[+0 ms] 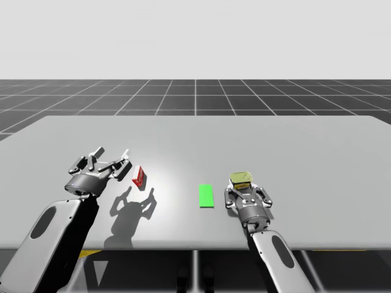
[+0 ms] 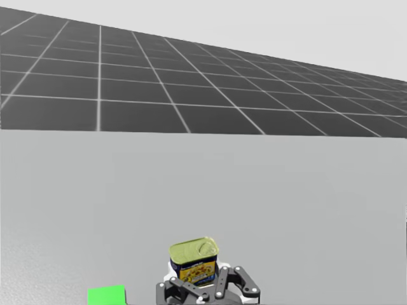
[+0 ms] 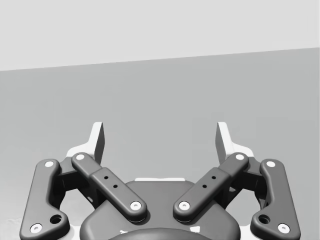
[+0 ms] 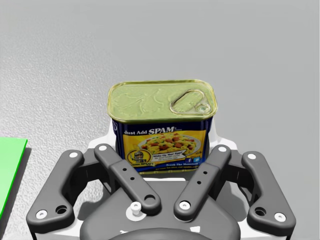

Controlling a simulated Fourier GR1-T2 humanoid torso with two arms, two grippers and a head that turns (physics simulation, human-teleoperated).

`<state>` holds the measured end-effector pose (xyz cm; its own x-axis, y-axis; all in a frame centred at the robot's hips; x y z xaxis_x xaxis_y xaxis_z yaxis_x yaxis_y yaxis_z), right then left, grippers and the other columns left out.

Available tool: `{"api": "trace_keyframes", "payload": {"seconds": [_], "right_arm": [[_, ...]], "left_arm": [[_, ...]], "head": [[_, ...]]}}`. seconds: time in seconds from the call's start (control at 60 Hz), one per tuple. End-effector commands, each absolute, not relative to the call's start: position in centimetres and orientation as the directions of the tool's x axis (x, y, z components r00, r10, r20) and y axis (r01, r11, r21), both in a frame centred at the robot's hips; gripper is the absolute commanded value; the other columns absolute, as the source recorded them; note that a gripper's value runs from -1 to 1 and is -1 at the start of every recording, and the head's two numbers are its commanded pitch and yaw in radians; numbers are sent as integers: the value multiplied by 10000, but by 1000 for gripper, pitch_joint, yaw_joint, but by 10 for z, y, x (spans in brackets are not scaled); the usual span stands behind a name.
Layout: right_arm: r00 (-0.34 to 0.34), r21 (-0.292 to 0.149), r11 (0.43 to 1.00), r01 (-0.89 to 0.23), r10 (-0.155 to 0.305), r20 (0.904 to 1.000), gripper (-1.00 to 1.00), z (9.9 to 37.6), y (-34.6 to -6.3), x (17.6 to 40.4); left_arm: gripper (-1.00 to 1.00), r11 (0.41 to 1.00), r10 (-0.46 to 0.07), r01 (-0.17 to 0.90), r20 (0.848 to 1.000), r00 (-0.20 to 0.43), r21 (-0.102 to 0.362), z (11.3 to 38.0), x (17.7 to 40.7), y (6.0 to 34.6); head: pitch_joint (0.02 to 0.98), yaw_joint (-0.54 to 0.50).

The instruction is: Look at the card. If it is red, pick the object on the left. If it is green, pick the object on the right.

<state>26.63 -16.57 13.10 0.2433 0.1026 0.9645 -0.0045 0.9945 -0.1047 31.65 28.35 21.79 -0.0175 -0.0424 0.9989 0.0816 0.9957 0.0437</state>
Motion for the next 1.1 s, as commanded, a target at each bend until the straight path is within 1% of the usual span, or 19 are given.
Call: {"api": "trace_keyframes", "payload": {"seconds": [0.017,0.133,0.25,0.283,0.333,0.367,0.467,0.517,0.533,0.567,0.65,0.7,0.717,0.867,0.95,0.967,1.033,1.05,1.1], "right_arm": [[3017,-1116,9902,840,814,9499,1000,116,-172,265],[2964,-1113,9901,851,815,9516,1000,117,-172,265],[2649,-1000,9908,909,727,9615,1000,130,-176,263],[2487,-954,9914,892,706,9660,1000,138,-176,263],[2364,-928,9920,855,703,9691,1000,145,-176,262],[2161,-913,9924,830,715,9738,1000,154,-175,261],[1740,-910,9929,762,766,9818,1000,177,-175,262],[1593,-942,9927,751,813,9839,1000,184,-175,262],[1468,-960,9927,730,845,9856,1000,192,-176,262],[1418,-977,9925,730,867,9861,1000,195,-176,262],[933,-1053,9913,795,978,9908,1000,218,-180,264],[755,-1059,9909,828,997,9921,1000,226,-182,265],[594,-1052,9907,868,1002,9932,1000,234,-183,265],[-80,-1055,9879,1140,1071,9942,1000,261,-192,271],[-552,-1069,9852,1342,1151,9918,1000,277,-198,274],[-813,-1052,9843,1416,1175,9897,1000,288,-202,275],[-1145,-1019,9834,1503,1197,9862,1000,302,-205,275],[-1397,-1009,9826,1561,1231,9825,1000,313,-207,275],[-1627,-1004,9820,1598,1266,9785,1000,324,-208,275]], "left_arm": [[-1000,9957,-425,820,9989,-175,438,218,317,283],[-1000,9957,-426,820,9989,-175,439,218,317,283],[-1000,9957,-426,820,9989,-175,439,218,317,283],[-1000,9957,-426,820,9989,-175,439,218,317,283],[-1000,9957,-426,820,9989,-175,439,218,317,283],[-1000,9957,-426,820,9989,-175,438,218,317,283],[-1000,9957,-426,820,9989,-175,439,218,317,283],[-1000,9957,-426,820,9989,-175,439,218,317,283],[-1000,9957,-426,820,9989,-175,439,218,317,283],[-1000,9957,-426,820,9989,-175,439,218,317,283],[-1000,9957,-426,820,9989,-175,439,218,317,283],[-1000,9957,-426,820,9989,-175,439,218,317,283],[-1000,9957,-426,820,9989,-175,439,218,317,283],[-1000,9957,-426,820,9989,-175,439,218,317,283],[-1000,9957,-426,820,9989,-175,439,218,317,283],[-1000,9957,-426,820,9989,-175,439,218,317,283],[-1000,9957,-426,820,9989,-175,439,218,317,283],[-1000,9957,-426,820,9989,-175,439,218,317,283],[-1000,9957,-426,820,9989,-175,439,218,317,283]], "head": [[436,-348],[423,-348],[422,-345],[422,-346],[423,-346],[424,-346],[424,-345],[424,-344],[423,-344],[423,-344],[420,-345],[419,-346],[418,-347],[424,-353],[427,-355],[429,-356],[432,-357],[433,-358],[434,-359]]}}
